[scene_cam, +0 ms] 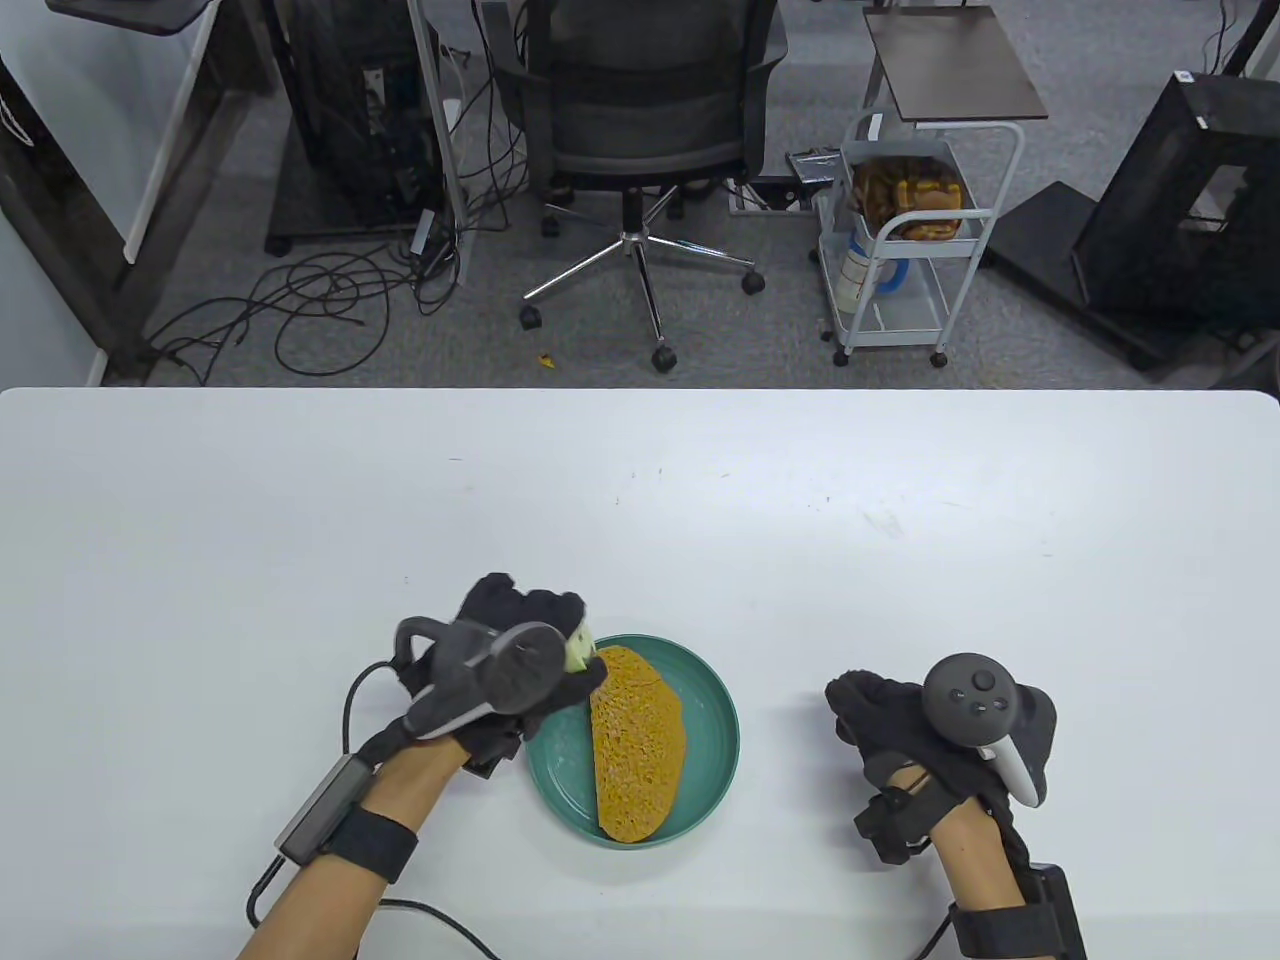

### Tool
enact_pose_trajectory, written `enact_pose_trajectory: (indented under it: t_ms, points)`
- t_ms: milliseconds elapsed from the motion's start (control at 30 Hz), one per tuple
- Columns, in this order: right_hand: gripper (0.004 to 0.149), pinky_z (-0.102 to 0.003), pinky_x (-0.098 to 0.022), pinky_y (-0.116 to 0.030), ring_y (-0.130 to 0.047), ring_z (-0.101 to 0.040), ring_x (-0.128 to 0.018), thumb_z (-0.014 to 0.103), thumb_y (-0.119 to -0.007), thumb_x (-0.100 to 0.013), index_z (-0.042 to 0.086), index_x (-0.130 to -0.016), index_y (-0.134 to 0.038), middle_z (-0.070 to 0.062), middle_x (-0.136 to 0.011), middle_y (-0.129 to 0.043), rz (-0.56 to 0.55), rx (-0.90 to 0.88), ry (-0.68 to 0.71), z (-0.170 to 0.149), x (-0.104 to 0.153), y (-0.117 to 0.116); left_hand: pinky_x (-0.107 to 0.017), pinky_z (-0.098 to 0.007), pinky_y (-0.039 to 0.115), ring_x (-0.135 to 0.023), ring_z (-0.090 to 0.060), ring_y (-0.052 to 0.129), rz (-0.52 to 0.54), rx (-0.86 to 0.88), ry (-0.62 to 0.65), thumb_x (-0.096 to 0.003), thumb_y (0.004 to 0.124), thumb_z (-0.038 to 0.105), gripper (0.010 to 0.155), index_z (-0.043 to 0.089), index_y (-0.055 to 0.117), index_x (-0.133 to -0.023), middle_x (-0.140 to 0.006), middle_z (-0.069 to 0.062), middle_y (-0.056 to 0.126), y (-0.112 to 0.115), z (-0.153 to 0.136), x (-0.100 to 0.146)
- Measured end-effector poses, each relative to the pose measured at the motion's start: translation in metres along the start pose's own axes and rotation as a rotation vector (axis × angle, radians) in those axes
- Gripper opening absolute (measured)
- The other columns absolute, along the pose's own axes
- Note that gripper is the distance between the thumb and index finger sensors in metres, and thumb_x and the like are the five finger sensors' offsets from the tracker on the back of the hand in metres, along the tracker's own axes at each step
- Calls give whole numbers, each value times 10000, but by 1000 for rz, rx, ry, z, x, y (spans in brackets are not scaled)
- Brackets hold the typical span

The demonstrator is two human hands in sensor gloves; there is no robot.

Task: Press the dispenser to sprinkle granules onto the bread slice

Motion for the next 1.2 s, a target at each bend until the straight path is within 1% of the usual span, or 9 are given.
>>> enact_pose_trajectory:
  t_ms: [133, 300, 533, 667, 733, 767, 867, 1000, 1200]
  points:
    - [546, -653, -523, -659, -956, -462, -461, 412, -746, -449, -43, -727, -863, -239, -511, -1033, -1, -4, -3, 0, 0, 0, -655, -590, 697, -461, -410, 1047, 55, 699, -292, -246, 928, 636, 679, 174, 876, -742, -614, -191, 1000, -4, -69, 17]
    - [546, -652, -522, -660, -956, -462, -462, 413, -746, -449, -42, -728, -862, -239, -511, -1033, -2, -6, -6, 0, 0, 0, -655, -601, 684, -462, -422, 1036, 90, 844, -355, -255, 936, 627, 679, 163, 873, -747, -619, -204, 991, -9, -82, 20]
    - [546, -654, -522, -659, -956, -463, -460, 411, -746, -449, -44, -727, -862, -241, -510, -1033, -4, -7, -5, -1, 0, 1, -657, -591, 695, -460, -412, 1045, -47, 128, 38, -241, 930, 633, 679, 175, 879, -740, -613, -192, 1000, 3, 12, -1]
    - [546, -653, -523, -658, -955, -465, -461, 411, -747, -449, -44, -728, -862, -242, -511, -1032, -6, -8, -3, -1, 0, 2, -690, -595, 671, -482, -409, 1045, -141, -553, 492, -213, 932, 625, 680, 191, 879, -734, -625, -182, 1000, 48, 94, 14]
    - [545, -654, -522, -658, -955, -464, -460, 410, -747, -450, -44, -727, -862, -242, -511, -1032, -7, -8, -1, -1, 0, 2, -713, -546, 711, -491, -299, 1089, -53, -1094, 821, -193, 853, 701, 676, 284, 853, -726, -628, -76, 1017, 79, 126, 39]
    - [546, -654, -524, -658, -954, -465, -462, 410, -747, -449, -45, -728, -862, -243, -511, -1032, -7, -9, -1, -1, 0, 2, -720, -533, 714, -499, -277, 1090, -65, -1149, 890, -196, 838, 710, 665, 305, 845, -724, -633, -45, 1015, 89, 129, 47]
    - [545, -654, -523, -658, -954, -466, -461, 410, -747, -449, -45, -728, -862, -243, -511, -1032, -5, -9, 1, -1, 0, 2, -725, -571, 671, -501, -335, 1070, -179, -1054, 955, -184, 885, 667, 673, 264, 861, -722, -634, -105, 1008, 102, 133, 59]
    - [545, -654, -522, -659, -955, -466, -460, 411, -747, -450, -44, -727, -862, -242, -511, -1032, -8, -8, 9, -1, 0, 2, -722, -541, 700, -497, -282, 1090, -115, -1050, 917, -187, 840, 705, 670, 300, 846, -721, -631, -67, 1015, 88, 130, 60]
    - [546, -653, -522, -661, -956, -464, -458, 412, -746, -450, -44, -726, -863, -240, -510, -1033, -16, -20, 18, 0, 0, 4, -707, -591, 665, -494, -362, 1051, -28, 46, 202, -229, 896, 666, 676, 230, 857, -744, -637, -139, 995, 6, 31, 28]
Point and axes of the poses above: the tracker on the back of each hand, its own z axis roughly to the thumb side, its own x axis roughly from the fingertips to the wrist, y = z × x, the point moved 2 cm from there along -x, roughly from the wrist to the fingertips
